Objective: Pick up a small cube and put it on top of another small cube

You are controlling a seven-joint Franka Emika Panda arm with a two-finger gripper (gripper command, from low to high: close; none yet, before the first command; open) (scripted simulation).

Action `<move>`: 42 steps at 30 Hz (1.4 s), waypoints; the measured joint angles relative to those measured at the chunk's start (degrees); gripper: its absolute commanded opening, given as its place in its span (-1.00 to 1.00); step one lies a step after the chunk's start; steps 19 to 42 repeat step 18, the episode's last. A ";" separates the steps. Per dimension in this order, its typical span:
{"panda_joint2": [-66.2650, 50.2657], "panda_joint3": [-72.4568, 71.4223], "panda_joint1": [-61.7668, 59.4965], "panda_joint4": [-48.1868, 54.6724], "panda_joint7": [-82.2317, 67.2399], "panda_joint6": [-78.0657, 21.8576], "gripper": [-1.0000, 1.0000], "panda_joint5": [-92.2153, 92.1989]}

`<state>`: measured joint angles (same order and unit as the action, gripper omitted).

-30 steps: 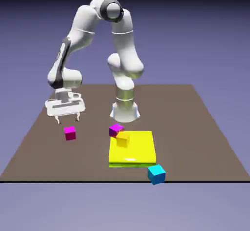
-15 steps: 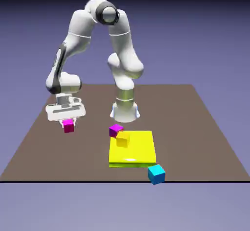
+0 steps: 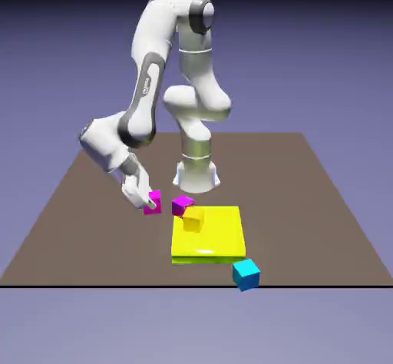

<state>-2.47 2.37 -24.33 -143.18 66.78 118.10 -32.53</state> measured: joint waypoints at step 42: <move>-2.92 -5.57 13.18 0.04 -5.72 -1.16 1.00 16.00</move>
